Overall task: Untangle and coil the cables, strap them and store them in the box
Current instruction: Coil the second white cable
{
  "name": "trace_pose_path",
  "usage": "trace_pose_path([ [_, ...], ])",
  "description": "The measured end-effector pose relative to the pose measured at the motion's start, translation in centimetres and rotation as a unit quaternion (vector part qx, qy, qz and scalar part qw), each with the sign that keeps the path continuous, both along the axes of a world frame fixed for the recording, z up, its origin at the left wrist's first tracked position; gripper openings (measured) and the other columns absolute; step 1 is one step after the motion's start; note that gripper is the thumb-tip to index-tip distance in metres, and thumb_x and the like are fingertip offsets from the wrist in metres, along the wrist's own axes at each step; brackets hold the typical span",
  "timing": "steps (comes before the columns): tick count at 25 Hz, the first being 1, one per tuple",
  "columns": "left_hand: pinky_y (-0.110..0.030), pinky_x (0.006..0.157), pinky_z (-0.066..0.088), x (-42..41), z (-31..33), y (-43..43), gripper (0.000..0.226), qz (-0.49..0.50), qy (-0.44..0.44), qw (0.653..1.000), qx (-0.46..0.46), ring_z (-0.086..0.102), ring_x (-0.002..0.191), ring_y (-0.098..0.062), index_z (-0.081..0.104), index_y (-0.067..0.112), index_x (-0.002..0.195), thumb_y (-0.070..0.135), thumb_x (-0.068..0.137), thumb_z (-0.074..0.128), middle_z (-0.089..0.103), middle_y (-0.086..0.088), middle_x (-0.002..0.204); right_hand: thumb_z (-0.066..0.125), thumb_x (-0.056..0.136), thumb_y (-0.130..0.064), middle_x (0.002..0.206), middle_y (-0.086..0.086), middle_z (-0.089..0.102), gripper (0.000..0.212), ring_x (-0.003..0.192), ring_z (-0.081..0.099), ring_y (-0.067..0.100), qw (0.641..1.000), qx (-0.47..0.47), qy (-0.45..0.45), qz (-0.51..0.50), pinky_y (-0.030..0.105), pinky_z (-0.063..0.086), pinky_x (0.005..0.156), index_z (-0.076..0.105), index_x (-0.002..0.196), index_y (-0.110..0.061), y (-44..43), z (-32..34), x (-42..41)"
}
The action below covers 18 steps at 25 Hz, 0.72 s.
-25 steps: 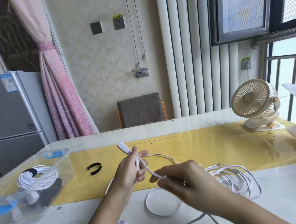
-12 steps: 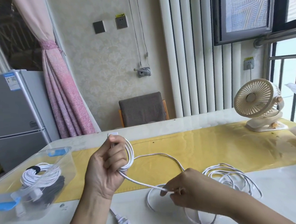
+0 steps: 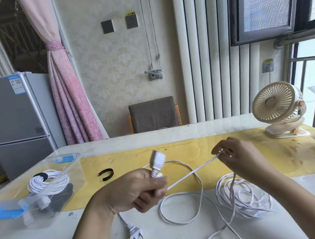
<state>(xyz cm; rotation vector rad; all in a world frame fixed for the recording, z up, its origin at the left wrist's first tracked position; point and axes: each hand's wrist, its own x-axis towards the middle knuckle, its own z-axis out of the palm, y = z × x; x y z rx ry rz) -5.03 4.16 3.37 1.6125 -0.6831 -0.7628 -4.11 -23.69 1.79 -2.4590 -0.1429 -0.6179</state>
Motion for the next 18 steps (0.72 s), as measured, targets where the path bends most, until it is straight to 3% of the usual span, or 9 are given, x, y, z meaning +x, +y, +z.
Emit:
trace_pose_path([
  [3,-0.017,0.045,0.016,-0.4,-0.5,-1.3,0.031,-0.009,-0.040,0.988,0.151,0.019,0.046,-0.006,0.061,0.017,0.076,0.040,0.090,0.049,0.024,0.007,0.055,0.064,0.083,-0.016,0.058,-0.004,0.055,0.014,0.052,0.047,0.010,0.996,0.090,-0.026,0.007,0.017,0.034,0.050,0.068,0.072,-0.022,0.2,0.9,-0.6],
  [6,-0.018,0.048,0.020,-0.2,-0.9,-1.9,0.034,0.007,-0.035,0.988,0.151,0.020,0.050,-0.009,0.066,0.014,0.091,0.041,0.091,0.046,0.024,0.005,0.060,0.060,0.087,-0.010,0.051,-0.002,0.044,0.017,0.040,0.045,0.012,0.974,0.223,0.022,0.027,0.018,0.043,0.046,0.068,0.073,-0.014,0.6,1.3,-0.8],
  [8,-0.017,0.048,0.021,0.0,-1.0,-1.9,0.037,0.022,-0.030,0.989,0.141,0.021,0.052,-0.009,0.065,0.010,0.098,0.041,0.093,0.044,0.025,0.004,0.062,0.054,0.089,-0.003,0.052,0.000,0.037,0.018,0.038,0.037,0.013,0.938,0.334,0.070,0.060,0.027,0.044,0.046,0.066,0.076,-0.007,1.1,1.4,-1.1],
  [12,-0.018,0.048,0.022,0.4,-1.6,-2.9,0.044,0.131,-0.040,0.982,0.129,0.025,0.050,-0.008,0.060,-0.001,0.113,0.034,0.102,0.034,0.029,0.004,0.062,0.046,0.091,0.001,0.055,-0.002,0.025,0.018,0.040,0.019,0.009,0.861,0.475,0.103,0.148,0.018,0.022,0.036,0.060,0.080,-0.004,2.4,2.4,-2.4],
  [14,-0.018,0.046,0.024,0.8,-1.9,-3.8,0.047,0.225,-0.028,0.970,0.088,0.028,0.046,-0.009,0.060,0.000,0.112,0.036,0.102,0.032,0.034,0.004,0.058,0.048,0.091,0.000,0.053,-0.004,0.025,0.017,0.039,0.016,0.007,0.857,0.466,0.095,0.201,0.015,0.015,0.037,0.060,0.080,-0.006,3.2,2.7,-3.2],
  [16,-0.017,0.043,0.024,1.5,-2.3,-4.6,0.047,0.308,-0.004,0.951,0.031,0.028,0.042,-0.008,0.059,0.002,0.108,0.040,0.101,0.031,0.035,0.004,0.055,0.055,0.090,-0.001,0.048,-0.009,0.033,0.014,0.037,0.024,0.004,0.884,0.394,0.074,0.242,0.013,0.020,0.038,0.062,0.079,-0.007,4.1,2.7,-4.1],
  [18,-0.017,0.040,0.023,2.2,-2.7,-5.2,0.042,0.380,0.009,0.924,-0.028,0.027,0.039,-0.007,0.058,0.006,0.100,0.042,0.099,0.035,0.032,0.004,0.053,0.062,0.085,0.001,0.056,-0.009,0.048,0.014,0.044,0.036,0.000,0.908,0.308,0.062,0.278,0.008,0.028,0.047,0.066,0.081,-0.012,4.7,2.6,-4.9],
])
